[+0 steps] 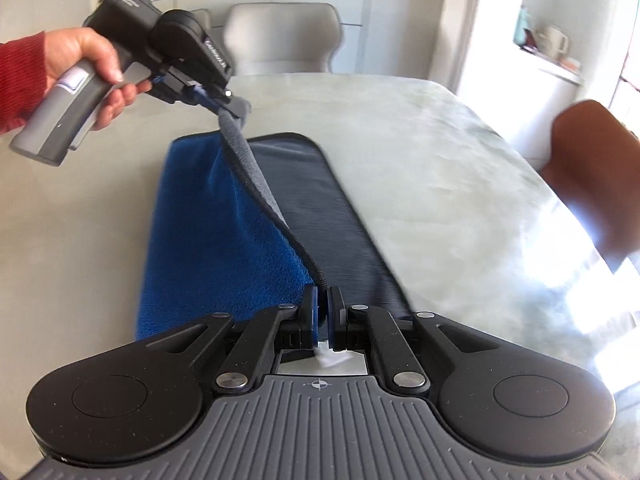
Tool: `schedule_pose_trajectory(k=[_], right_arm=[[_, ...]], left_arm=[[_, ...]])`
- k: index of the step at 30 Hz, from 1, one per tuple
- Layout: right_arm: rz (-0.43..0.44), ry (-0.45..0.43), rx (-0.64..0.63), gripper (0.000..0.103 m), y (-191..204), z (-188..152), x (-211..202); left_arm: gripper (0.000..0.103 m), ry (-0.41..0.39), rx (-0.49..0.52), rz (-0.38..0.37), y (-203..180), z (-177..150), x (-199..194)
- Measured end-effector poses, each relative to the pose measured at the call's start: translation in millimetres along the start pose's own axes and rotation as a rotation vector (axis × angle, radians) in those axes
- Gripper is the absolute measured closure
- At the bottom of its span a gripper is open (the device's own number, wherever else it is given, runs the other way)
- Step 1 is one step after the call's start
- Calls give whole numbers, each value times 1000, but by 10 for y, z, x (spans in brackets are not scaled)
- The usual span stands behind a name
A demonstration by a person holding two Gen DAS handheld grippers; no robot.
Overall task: Fold towel
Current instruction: 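Grasp the towel edge with the right gripper while the left gripper grasps a corner, lifting to fold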
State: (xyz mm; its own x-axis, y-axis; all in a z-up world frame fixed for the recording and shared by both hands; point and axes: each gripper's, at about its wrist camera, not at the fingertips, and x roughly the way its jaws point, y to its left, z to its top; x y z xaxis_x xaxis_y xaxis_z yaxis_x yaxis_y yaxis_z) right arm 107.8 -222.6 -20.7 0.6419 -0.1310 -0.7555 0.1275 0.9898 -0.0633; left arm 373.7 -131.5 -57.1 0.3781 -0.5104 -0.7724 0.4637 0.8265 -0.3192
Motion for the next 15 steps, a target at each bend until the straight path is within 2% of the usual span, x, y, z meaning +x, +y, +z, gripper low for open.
schedule_pose_trajectory(k=[7, 15], right_arm=[[16, 23, 69, 98, -252, 11, 148], [56, 56, 164, 98, -486, -15, 302]], left_arm=[[91, 39, 40, 39, -160, 0, 332], [87, 63, 29, 54, -198, 6, 582]])
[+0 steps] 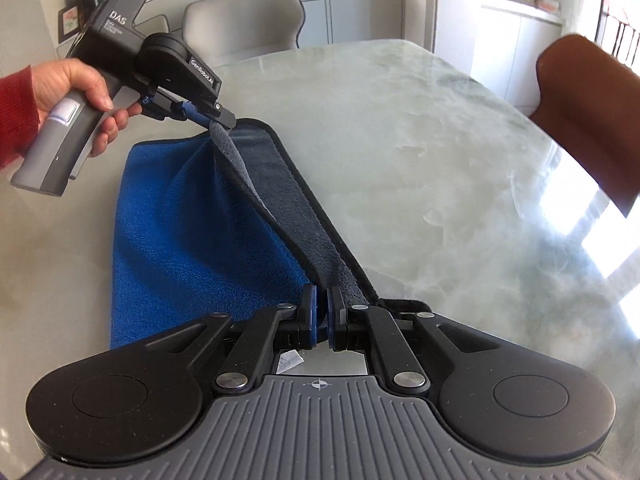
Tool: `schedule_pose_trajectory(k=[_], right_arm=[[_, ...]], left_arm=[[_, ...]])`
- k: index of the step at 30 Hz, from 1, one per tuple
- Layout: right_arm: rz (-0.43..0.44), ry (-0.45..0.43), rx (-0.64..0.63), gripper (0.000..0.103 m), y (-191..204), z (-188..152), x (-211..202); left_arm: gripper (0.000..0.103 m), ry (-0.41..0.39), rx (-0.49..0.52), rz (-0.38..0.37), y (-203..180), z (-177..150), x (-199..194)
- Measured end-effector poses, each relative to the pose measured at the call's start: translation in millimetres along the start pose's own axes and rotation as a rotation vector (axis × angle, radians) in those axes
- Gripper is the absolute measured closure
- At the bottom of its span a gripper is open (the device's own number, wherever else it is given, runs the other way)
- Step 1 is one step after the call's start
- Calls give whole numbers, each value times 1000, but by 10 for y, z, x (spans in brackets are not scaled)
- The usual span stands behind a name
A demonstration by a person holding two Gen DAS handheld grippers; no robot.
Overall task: Fold towel
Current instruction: 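Grasp the towel edge with the right gripper while the left gripper grasps a corner, lifting to fold, then carry the held towel edge over with both grippers, folding it in half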
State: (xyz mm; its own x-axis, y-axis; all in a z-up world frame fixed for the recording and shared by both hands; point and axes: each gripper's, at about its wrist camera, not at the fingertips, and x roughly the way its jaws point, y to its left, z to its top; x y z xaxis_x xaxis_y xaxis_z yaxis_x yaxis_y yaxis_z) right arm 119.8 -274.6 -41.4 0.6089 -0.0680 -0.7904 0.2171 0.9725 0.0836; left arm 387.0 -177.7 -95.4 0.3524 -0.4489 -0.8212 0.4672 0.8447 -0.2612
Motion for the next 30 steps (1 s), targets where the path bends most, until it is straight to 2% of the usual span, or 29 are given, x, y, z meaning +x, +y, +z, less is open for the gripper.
schedule_pose_trajectory(k=[8, 12, 14, 16, 19, 20, 22, 25, 30], right_arm=[[11, -7, 52, 98, -65, -41, -77], [-65, 9, 38, 97, -135, -33, 8], [-60, 11, 47, 96, -193, -33, -3], [-50, 0, 34, 95, -195, -37, -31], [-44, -20, -2, 90, -144, -44, -58], [-30, -28, -5, 88, -127, -48, -63], [8, -31, -10, 71, -105, -44, -49], [33, -42, -41, 69, -48, -48, -37], [46, -11, -18, 69, -74, -38, 70]], left_arm=[[85, -49, 22, 36, -107, 51, 91], [85, -67, 9, 48, -113, 92, 90], [78, -75, 7, 52, -102, 93, 85], [65, -82, 10, 58, -72, 78, 71], [56, -82, 28, 69, -25, 51, 34], [56, -85, 41, 74, -16, 37, 19], [52, -105, 61, 77, -1, 9, -44], [42, -136, 79, 75, 45, 1, -138], [40, -108, 156, 99, 115, -55, -131]])
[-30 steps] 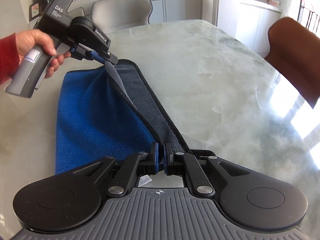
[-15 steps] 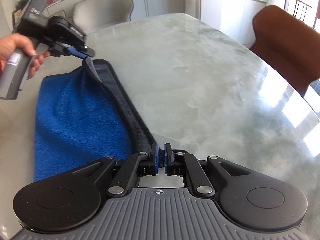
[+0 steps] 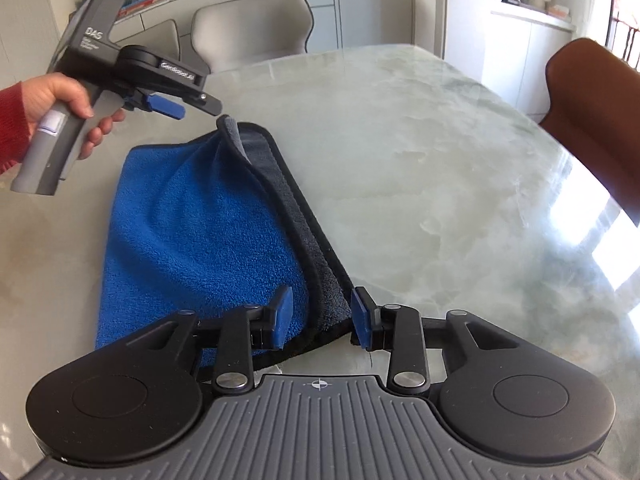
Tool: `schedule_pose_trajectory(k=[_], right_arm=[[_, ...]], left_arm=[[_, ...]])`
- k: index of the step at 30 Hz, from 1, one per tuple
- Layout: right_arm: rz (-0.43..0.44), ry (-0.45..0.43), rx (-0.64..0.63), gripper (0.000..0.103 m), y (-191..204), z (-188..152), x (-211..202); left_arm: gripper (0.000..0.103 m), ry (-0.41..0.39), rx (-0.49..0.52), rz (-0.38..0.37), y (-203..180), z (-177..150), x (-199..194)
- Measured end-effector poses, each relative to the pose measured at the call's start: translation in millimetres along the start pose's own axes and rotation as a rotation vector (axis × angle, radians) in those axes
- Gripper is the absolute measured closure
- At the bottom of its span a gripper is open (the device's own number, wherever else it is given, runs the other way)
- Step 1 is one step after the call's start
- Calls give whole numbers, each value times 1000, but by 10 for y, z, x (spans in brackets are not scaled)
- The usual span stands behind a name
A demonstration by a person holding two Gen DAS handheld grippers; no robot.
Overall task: Fold towel
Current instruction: 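Carry the held towel edge over with both grippers, folding it in half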
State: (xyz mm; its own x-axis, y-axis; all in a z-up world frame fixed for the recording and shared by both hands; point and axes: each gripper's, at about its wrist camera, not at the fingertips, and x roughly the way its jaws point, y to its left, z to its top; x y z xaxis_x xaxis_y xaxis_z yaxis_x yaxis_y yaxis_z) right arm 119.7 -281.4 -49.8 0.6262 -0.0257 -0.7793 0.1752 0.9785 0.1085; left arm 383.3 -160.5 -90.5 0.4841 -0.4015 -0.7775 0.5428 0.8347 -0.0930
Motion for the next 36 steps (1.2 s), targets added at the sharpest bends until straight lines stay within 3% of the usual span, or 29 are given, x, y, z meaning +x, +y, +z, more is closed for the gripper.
schedule_pose_trajectory(k=[7, 10, 14, 17, 24, 27, 29, 36], right_arm=[[38, 23, 15, 75, 10, 17, 80], [43, 24, -3, 85, 33, 4, 76], [50, 30, 2, 90, -1, -8, 76], [69, 41, 33, 91, -63, 0, 90], [77, 47, 46, 93, -98, 1, 108], [80, 49, 48, 93, -94, 7, 114], [83, 49, 47, 93, -95, 16, 111], [89, 50, 49, 93, -112, 16, 121]], left_arm=[[40, -61, 201, -64, -203, -77, -17], [40, -101, 384, -91, -361, -67, -34], [40, -72, 557, -130, -511, -49, 13], [40, -63, 662, -99, -607, -9, 110], [42, 3, 733, -155, -770, 75, 196], [54, 32, 788, -186, -848, 56, 209], [55, 48, 839, -197, -906, 37, 190], [54, 102, 789, -199, -759, 29, 207]])
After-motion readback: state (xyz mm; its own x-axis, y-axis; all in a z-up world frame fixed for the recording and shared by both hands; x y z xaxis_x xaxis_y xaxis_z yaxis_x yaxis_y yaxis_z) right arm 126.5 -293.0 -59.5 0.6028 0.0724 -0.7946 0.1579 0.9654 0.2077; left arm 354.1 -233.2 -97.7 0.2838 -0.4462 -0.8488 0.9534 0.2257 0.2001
